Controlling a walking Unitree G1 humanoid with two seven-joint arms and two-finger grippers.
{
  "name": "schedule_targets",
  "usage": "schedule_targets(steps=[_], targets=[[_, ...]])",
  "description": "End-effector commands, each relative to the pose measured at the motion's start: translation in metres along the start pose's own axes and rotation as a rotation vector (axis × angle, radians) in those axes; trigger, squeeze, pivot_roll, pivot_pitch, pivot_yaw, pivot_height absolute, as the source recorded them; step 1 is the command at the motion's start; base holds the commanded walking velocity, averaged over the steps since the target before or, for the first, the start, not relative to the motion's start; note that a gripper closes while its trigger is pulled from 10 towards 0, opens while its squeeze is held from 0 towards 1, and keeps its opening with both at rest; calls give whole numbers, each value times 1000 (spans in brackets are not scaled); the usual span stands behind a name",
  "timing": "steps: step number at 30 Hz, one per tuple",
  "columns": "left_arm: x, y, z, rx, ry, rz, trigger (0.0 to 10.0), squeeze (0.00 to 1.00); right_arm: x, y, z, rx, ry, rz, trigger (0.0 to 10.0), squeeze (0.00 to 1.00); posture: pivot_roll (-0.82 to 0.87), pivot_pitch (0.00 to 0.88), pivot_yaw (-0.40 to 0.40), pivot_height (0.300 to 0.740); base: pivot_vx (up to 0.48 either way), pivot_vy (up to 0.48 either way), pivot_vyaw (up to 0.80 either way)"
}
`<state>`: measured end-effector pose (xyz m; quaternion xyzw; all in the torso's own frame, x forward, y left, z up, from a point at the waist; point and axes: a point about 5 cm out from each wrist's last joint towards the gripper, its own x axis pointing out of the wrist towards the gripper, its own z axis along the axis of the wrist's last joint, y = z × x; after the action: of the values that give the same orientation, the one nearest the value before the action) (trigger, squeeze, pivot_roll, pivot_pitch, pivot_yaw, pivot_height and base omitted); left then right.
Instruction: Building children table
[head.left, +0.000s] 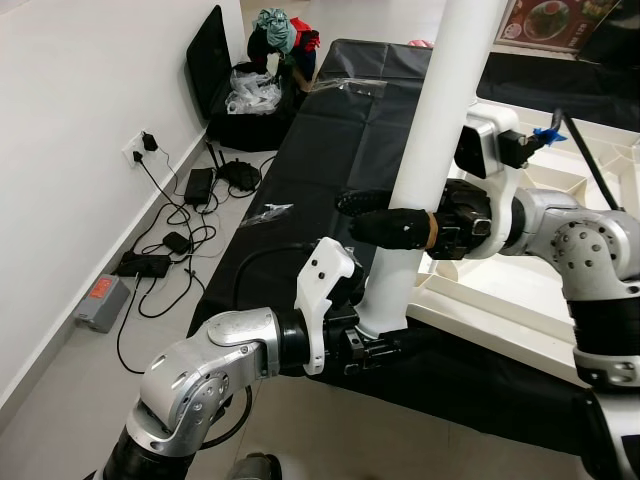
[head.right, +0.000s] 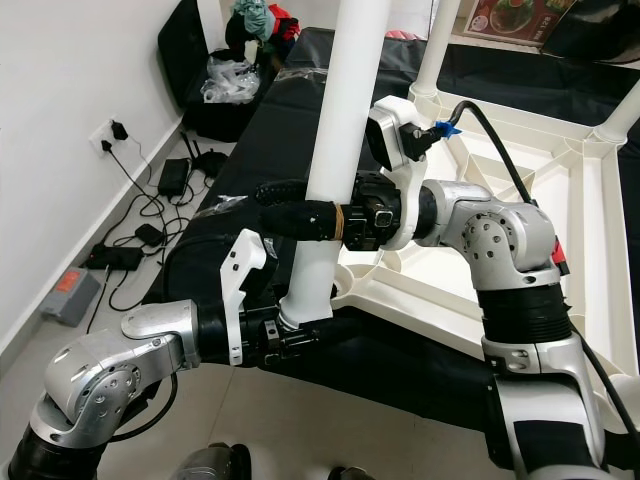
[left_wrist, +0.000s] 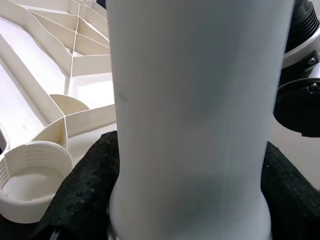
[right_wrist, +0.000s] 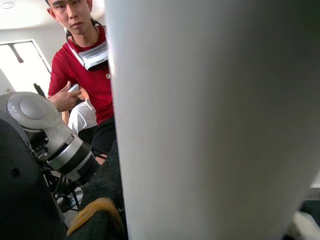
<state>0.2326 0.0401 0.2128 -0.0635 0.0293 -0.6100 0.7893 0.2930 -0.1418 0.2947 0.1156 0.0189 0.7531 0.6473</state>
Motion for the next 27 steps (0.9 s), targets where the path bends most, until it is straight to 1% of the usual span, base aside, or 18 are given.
schedule_targets(steps=[1, 5, 9, 10, 15, 17, 19, 20, 21, 23, 24, 25, 27], targets=[[0, -1, -3, -14, 17, -6, 10000, 0, 3, 5, -1, -4, 19, 35, 0, 0, 160, 191, -1, 740, 0, 0, 0], [0, 3, -7, -28, 61, 27, 10000, 0, 4, 5, -1, 0, 19, 40, 0, 0, 158, 190, 0, 740, 0, 0, 0], [-1, 6, -7, -25, 68, 40, 10000, 0, 4, 5, -1, -1, 16, 38, 0, 0, 158, 188, -2, 740, 0, 0, 0], [-2, 8, -6, -22, 58, 55, 10000, 1000, 4, 5, -1, -1, 15, 37, 0, 0, 157, 191, 2, 740, 0, 0, 0], [-3, 10, -2, -1, 33, 70, 10000, 1000, 3, 5, -1, 0, 10, 36, 0, 0, 159, 191, 3, 740, 0, 0, 0], [-2, 13, -2, 19, 40, 97, 10000, 1000, 2, 4, 0, -2, 8, 32, 0, 0, 158, 189, 1, 740, 0, 0, 0], [-2, 14, -1, 22, 42, 100, 10000, 1000, 2, 4, 0, -3, 6, 26, 0, 0, 160, 190, 1, 740, 0, 0, 0], [-2, 15, 0, 25, 42, 102, 10000, 0, 1, 2, 0, -5, 6, 14, 0, 0, 157, 189, 2, 740, 0, 0, 0], [-3, 16, 3, 23, 29, 105, 10000, 0, 0, -1, 0, -9, 2, -17, 0, 0, 158, 189, 4, 740, 0, 0, 0], [-3, 17, 6, 22, 20, 107, 10000, 0, -1, -4, -1, -13, -1, -39, 0, 0, 158, 189, 4, 740, 0, 0, 0], [-3, 17, 8, 22, 12, 110, 10000, 0, -3, -9, -1, -27, -4, -76, 0, 0, 159, 187, 1, 740, 0, 0, 0], [-3, 17, 8, 22, 12, 110, 10000, 0, -3, -9, -1, -27, -4, -76, 0, 0, 159, 187, 1, 740, 0, 0, 0], [-2, 19, 13, 29, -3, 117, 10000, 0, -7, -14, 0, -36, -4, -116, 0, 0, 161, 188, 0, 740, 0, 0, 0]])
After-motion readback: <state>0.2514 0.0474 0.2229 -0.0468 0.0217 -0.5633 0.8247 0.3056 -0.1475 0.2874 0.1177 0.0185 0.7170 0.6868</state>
